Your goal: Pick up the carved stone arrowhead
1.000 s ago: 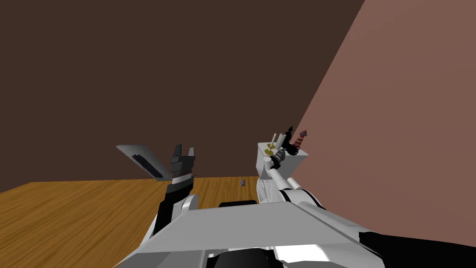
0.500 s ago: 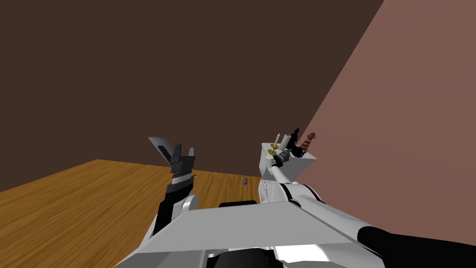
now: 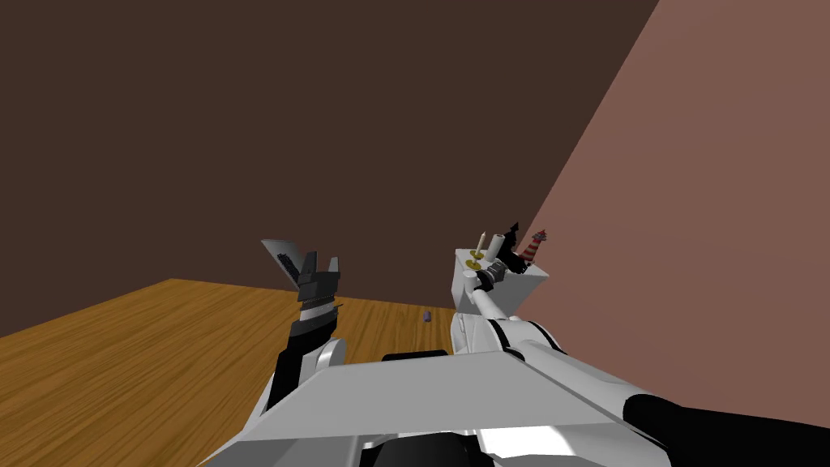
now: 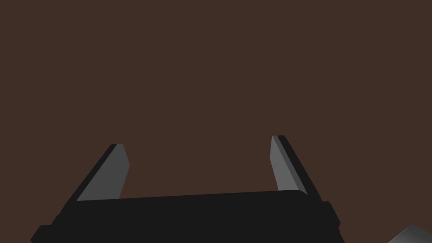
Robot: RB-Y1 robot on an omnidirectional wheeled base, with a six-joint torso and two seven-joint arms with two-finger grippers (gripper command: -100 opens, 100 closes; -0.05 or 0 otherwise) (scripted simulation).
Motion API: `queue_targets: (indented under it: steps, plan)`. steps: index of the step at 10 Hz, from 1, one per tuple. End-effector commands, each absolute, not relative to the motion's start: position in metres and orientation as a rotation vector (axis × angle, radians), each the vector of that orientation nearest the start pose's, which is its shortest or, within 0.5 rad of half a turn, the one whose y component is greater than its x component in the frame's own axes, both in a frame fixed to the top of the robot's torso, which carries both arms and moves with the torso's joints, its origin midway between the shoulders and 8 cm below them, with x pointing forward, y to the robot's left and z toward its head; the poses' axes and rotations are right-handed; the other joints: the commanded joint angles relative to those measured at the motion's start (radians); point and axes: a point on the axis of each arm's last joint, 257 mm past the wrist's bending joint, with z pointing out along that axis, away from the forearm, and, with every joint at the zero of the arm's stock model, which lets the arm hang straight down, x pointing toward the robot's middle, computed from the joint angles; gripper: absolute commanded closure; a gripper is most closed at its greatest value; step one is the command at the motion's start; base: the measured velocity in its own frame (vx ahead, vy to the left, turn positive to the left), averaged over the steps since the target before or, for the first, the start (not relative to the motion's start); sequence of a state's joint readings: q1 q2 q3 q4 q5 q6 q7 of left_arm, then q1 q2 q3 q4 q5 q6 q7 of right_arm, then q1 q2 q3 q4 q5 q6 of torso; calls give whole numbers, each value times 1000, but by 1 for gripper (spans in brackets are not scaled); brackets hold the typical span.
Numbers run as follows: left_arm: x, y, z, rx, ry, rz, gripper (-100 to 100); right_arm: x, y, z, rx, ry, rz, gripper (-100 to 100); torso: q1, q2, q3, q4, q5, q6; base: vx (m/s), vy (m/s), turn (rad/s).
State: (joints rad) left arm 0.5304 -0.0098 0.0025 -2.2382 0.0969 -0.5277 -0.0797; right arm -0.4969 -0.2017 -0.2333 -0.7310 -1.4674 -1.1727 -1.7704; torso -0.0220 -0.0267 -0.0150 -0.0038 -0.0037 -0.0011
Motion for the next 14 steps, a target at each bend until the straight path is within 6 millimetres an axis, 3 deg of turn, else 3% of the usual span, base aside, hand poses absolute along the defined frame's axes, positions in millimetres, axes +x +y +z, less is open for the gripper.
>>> queue_targets:
  steps: [1, 2, 3, 5, 6, 7, 8, 9, 10, 12, 14]
  plan:
    - [342, 298, 1, -730, 590, -1262, 0, 455, -557, -239, -480, 2052, -2243, 100, 0, 0, 0, 0, 0, 0, 0, 0, 0]
    - [342, 298, 1, -730, 590, -1262, 0, 455, -557, -239, -480, 2052, -2243, 0, 0, 0, 0, 0, 0, 0, 0, 0, 0]
    - [342, 298, 1, -730, 590, -1262, 0, 462, -545, -242, -533, 2016, -2224, 100, 0, 0, 0, 0, 0, 0, 90, 8, -386]
    - [342, 298, 1, -731, 591, -1261, 0, 477, -516, -246, -632, 1936, -2171, 100, 4, -9, -5, -2, 1, 2, 186, 85, -479]
    - [342, 298, 1, -730, 591, -1261, 0, 478, -514, -245, -636, 1933, -2170, 100, 7, -12, -7, -3, 1, -1, 132, 70, -419]
    - [342, 298, 1, -730, 591, -1262, 0, 482, -498, -255, -709, 1906, -2142, 100, 6, -11, -7, -3, 1, -3, 129, 42, -291]
    - [342, 298, 1, -730, 591, -1261, 0, 485, -497, -247, -684, 1892, -2140, 100, 4, -11, -6, -3, 1, 0, 98, 41, -223]
    - [342, 298, 1, -730, 591, -1261, 0, 491, -479, -250, -734, 1855, -2107, 100, 2, -9, -5, -2, 1, -1, 114, 48, -379]
    - [342, 298, 1, -730, 591, -1261, 0, 491, -479, -248, -729, 1852, -2107, 100, 3, -9, -5, -2, 1, 1, 85, 51, -190]
    - [342, 298, 1, -730, 591, -1261, 0, 499, -441, -258, -833, 1786, -2036, 100, 3, -7, -5, -2, 0, 0, 108, 67, -357]
    - [342, 298, 1, -730, 591, -1261, 0, 501, -440, -250, -810, 1774, -2035, 100, 4, -9, -5, -2, 1, -1, 75, 57, -183]
